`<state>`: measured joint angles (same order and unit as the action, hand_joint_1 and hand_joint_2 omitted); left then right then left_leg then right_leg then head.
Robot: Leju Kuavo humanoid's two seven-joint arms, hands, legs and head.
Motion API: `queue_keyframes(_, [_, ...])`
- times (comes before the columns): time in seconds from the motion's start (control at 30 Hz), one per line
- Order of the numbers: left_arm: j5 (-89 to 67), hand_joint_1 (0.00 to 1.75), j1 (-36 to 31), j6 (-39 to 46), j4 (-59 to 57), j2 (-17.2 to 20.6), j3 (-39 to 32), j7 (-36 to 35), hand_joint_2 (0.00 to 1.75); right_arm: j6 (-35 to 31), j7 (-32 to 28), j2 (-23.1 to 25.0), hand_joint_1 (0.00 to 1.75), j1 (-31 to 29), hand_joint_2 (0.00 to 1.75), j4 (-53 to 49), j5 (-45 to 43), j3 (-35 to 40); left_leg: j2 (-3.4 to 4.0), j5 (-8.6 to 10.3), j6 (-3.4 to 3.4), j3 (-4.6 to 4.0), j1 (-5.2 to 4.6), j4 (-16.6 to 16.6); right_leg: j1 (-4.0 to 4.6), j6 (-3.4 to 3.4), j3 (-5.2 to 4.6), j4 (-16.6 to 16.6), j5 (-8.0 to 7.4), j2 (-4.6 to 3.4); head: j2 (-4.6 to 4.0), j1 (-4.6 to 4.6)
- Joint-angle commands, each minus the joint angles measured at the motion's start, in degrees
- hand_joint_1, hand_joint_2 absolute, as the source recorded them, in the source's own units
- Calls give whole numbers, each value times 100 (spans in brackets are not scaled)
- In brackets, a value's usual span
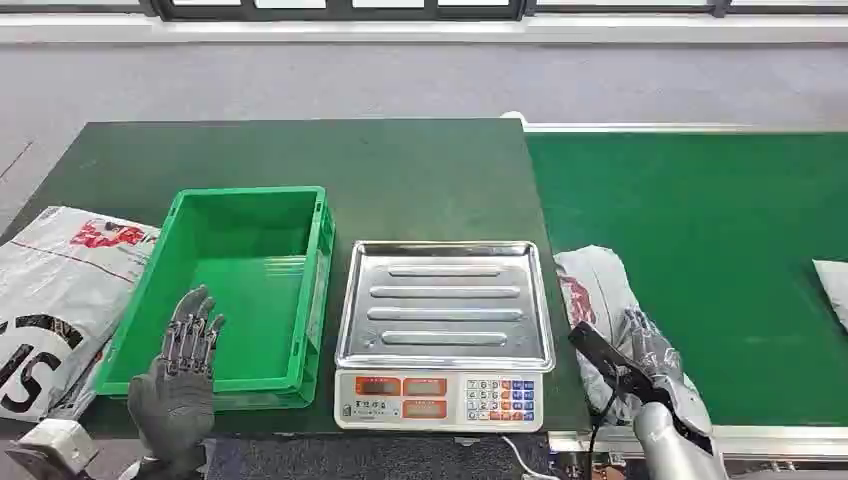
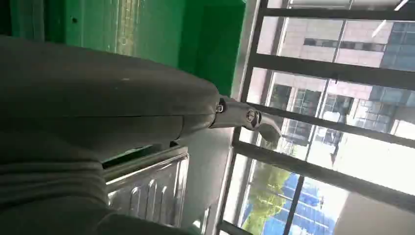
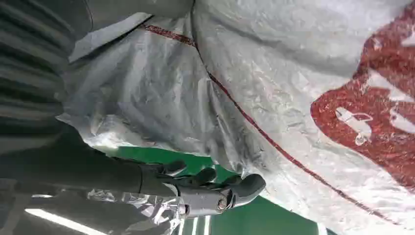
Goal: Moved the parcel from conveyor to table for the left to box.
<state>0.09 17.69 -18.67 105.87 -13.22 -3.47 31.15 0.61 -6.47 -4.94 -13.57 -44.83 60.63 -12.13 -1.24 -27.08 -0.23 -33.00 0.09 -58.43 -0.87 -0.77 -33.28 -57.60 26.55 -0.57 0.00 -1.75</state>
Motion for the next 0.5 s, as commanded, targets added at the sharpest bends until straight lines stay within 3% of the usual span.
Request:
queue_keyframes(0.03, [5,0,-38,-34,-168,-3,-213,-52,0,73,32,222,175,217,175,-11,-18,675,24,5,-7,9,4,17,6,10,4,16,-9,-7,0,0])
queue_keyframes(0.5, [130,0,4,-66,-165,-21,-231,-113,0,-5,353,206,175,505,175,-231,90,1135,5,1,-6,14,7,8,7,7,14,9,0,2,0,0])
